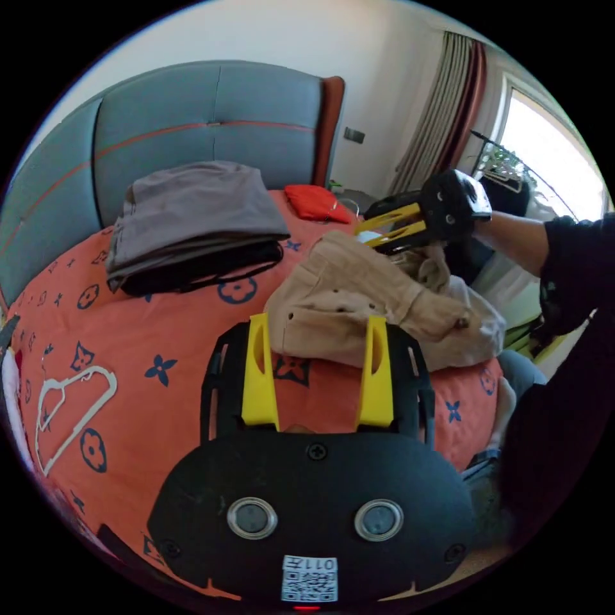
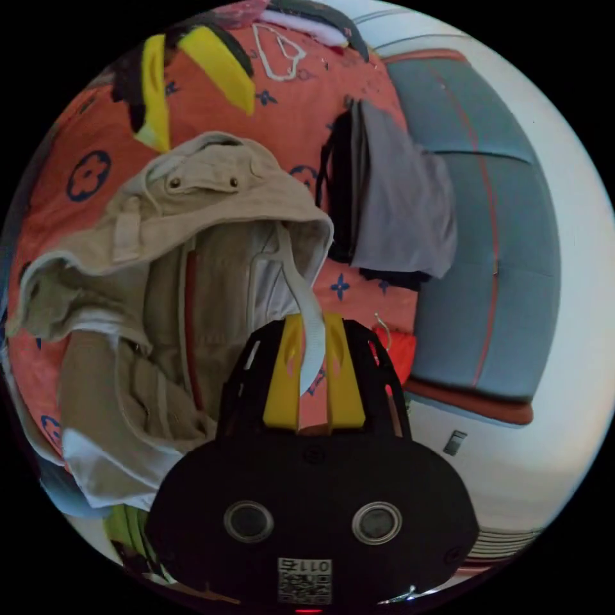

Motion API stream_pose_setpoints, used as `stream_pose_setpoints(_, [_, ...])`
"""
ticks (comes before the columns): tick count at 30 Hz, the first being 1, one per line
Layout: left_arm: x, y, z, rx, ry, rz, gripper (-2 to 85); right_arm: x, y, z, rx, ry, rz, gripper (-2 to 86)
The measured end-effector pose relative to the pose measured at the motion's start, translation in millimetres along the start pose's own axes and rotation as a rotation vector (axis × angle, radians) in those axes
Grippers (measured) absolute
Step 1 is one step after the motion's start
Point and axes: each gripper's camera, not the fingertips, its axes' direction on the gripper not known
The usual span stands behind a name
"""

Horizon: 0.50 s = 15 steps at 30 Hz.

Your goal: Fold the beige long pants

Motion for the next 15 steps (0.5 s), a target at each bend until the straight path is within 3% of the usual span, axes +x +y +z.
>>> stream_pose_setpoints(6, [-16, 9, -43, 0.254, 0.127, -0.049, 20.6, -35, 0, -68, 0.061, 0.138, -0.028, 1.7])
stream_pose_setpoints(11, [-13, 2, -39, 0.238, 0.2, -0.034, 21.5, -51, 1, -82, 0.012, 0.121, -0.003, 0.9])
stream_pose_setpoints(13, [-2, -6, -44, 0.212, 0.171, 0.011, 21.6, -52, 2, -76, -0.019, 0.117, 0.034, 0.9])
stream_pose_setpoints(15, [13, -8, -48, 0.196, 0.022, 0.065, 21.4, -35, 2, -66, -0.029, 0.156, 0.229, 1.1])
